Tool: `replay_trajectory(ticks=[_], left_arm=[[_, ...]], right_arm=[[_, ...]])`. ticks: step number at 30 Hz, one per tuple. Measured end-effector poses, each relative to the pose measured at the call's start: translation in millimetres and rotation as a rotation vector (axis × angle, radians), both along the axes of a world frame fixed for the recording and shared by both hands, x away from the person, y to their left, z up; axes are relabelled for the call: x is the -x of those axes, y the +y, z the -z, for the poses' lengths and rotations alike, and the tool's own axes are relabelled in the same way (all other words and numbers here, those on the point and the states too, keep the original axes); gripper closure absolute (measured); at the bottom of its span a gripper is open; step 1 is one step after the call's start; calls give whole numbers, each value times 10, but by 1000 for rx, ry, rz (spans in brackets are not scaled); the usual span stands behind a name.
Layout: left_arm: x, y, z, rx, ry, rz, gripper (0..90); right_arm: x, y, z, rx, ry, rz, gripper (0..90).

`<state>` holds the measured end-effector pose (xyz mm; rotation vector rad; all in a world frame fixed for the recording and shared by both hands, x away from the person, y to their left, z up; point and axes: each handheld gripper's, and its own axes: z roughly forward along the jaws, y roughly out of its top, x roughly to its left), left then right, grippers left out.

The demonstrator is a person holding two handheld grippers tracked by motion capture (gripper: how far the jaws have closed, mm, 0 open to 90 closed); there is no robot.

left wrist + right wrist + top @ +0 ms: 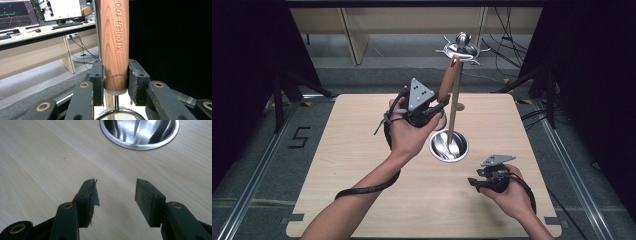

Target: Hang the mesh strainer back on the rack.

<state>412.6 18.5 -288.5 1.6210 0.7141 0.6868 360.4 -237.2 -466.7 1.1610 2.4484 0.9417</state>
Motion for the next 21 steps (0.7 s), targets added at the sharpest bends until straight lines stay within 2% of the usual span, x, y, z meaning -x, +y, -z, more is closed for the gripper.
replay_trajectory(ticks=[4,9,10,14,17,21], left_arm=[[-9,-10,-5,3,2,-5,680],[-28,-17,-8,-2,3,-7,679],[-33,-19,-9,-3,2,-8,679],[-57,-27,-13,-5,2,-10,679],[-69,-37,-9,-5,7,-11,679],[-87,-47,1,-10,12,-13,679]], right_arm=[[6,2,-4,-1,9,6,513],[0,-1,0,1,-1,-1,513],[6,2,-3,-1,9,5,513],[-1,-2,0,1,-2,-2,513],[15,11,-1,-8,17,14,513],[16,10,-3,-9,19,16,512]])
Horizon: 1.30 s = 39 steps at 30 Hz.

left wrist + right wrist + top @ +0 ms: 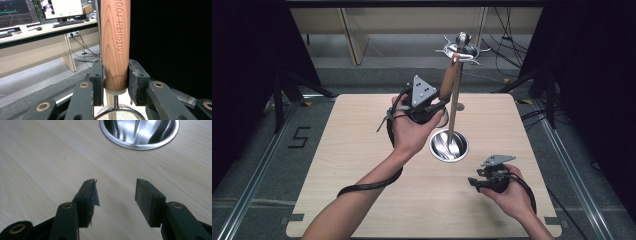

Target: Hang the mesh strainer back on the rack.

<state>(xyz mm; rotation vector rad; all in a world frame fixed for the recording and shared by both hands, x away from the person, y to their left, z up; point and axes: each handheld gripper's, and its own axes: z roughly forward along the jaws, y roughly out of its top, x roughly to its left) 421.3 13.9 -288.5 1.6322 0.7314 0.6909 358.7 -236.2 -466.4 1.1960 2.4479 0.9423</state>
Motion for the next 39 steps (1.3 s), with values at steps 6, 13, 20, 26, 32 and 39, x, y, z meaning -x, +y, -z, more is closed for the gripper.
replay_trajectory(ticks=[6,13,20,26,32,39], left_arm=[[-16,-15,26,-5,6,-1,679],[-31,-23,47,-14,0,-1,679],[-40,-31,76,-18,7,0,678],[-53,-31,94,-23,12,2,678],[-51,-39,99,-15,26,7,678],[-66,-32,101,-17,27,14,676]], right_arm=[[1,0,0,-2,0,2,512],[1,0,-1,-1,-1,-1,511],[-2,1,1,0,-8,-5,512],[0,-2,-2,0,-3,-3,511],[1,0,-2,-2,-1,-2,511],[1,-1,1,-2,-1,-2,511]])
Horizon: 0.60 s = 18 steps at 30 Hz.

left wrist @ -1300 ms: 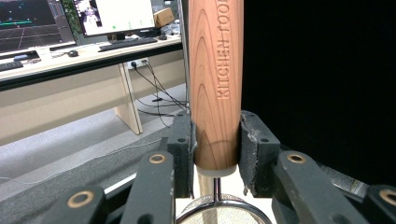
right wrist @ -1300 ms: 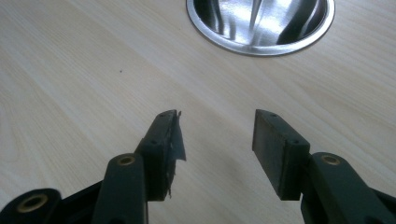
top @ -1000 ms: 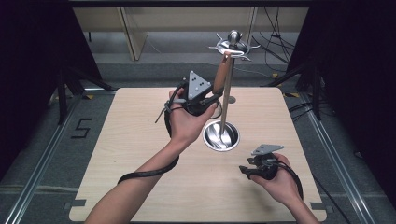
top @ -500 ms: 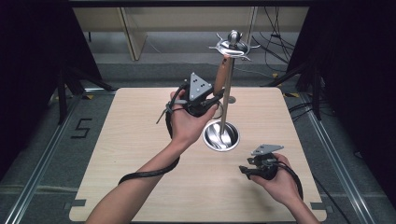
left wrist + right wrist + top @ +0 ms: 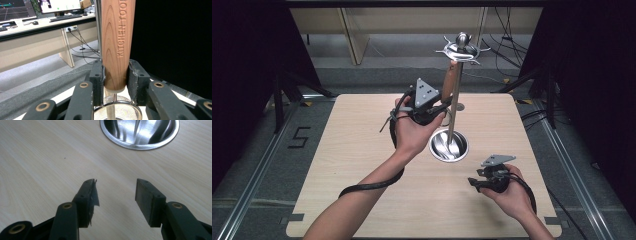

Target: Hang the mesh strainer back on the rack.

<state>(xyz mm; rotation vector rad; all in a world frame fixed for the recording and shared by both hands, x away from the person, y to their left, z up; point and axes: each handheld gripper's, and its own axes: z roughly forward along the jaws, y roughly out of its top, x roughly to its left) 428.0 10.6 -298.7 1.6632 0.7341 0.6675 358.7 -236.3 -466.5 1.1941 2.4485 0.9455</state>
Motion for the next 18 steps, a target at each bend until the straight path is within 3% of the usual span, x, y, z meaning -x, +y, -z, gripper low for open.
replay_trajectory(ticks=[8,14,15,18], left_arm=[[-3,22,-3,2,13,15,656],[40,111,61,19,46,11,484],[47,130,68,15,49,12,457],[83,211,90,21,73,15,402]], right_arm=[[1,-3,0,1,1,-2,510],[-6,-4,13,0,-16,-9,508],[1,-10,-6,9,9,-9,508],[-5,-13,-2,11,0,-10,505]])
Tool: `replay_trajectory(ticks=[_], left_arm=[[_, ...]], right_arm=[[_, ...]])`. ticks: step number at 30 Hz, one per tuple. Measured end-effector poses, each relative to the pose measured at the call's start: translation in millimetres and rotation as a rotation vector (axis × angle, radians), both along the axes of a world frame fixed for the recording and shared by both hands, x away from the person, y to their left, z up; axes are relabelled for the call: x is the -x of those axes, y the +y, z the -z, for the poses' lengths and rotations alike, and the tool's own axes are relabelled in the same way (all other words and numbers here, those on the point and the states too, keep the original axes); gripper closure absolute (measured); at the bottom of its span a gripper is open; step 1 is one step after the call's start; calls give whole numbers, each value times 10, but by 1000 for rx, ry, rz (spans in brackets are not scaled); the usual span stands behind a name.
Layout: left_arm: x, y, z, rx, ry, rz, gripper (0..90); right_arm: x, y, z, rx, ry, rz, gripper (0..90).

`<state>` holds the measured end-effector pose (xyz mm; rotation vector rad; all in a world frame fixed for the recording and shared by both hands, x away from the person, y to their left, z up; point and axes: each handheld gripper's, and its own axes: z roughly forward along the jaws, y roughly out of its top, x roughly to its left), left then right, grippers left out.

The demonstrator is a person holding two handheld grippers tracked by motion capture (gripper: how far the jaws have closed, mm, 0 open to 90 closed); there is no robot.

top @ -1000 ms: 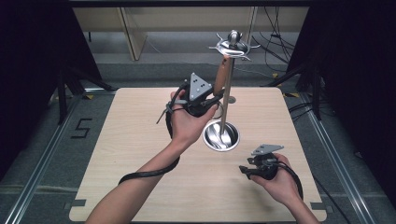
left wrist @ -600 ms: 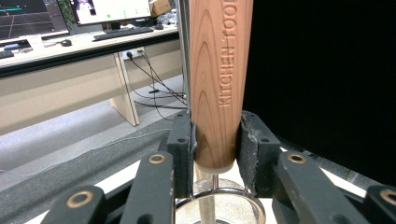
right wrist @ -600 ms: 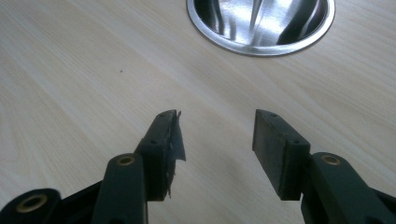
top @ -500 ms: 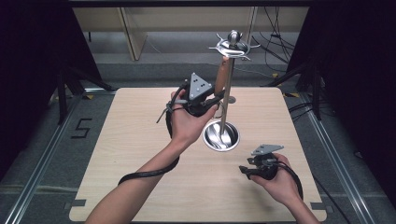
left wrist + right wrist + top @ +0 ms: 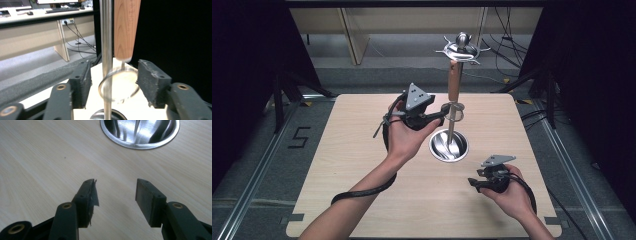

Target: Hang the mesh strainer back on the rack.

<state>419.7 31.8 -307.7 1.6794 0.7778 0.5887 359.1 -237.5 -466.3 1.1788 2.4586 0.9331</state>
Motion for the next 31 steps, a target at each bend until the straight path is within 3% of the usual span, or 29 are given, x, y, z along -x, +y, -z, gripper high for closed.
replay_trajectory(ticks=[1,6,10,11,17,18,20,22,23,24,26,29,31], left_arm=[[13,35,4,-4,-1,1,392],[104,234,84,-33,35,30,358],[186,512,296,-92,64,29,354],[208,596,379,-106,76,26,358],[347,1143,1089,-176,172,-7,393],[385,1222,1218,-186,196,-26,396],[448,1401,1444,-249,222,-29,398],[528,1529,1632,-230,309,-35,407],[559,1561,1665,-192,364,-45,416],[578,1579,1667,-151,379,-53,413],[590,1592,1622,-157,347,-52,409],[593,1546,1556,-112,331,-42,402],[589,1541,1538,-126,324,-36,401]], right_arm=[[-6,14,33,-22,-32,8,505],[-8,11,22,-10,-23,-4,503],[-7,6,24,-10,-25,-1,501],[18,19,6,-25,21,24,501],[2,15,28,-14,0,17,499],[11,20,10,-18,26,25,499],[10,16,6,-11,33,23,498],[-9,9,20,-5,17,13,498],[-21,6,40,-1,1,7,498],[-19,12,32,-6,16,16,498],[-28,12,31,-4,19,11,496],[-20,11,36,-3,23,14,495],[-16,12,41,-9,22,27,490]])
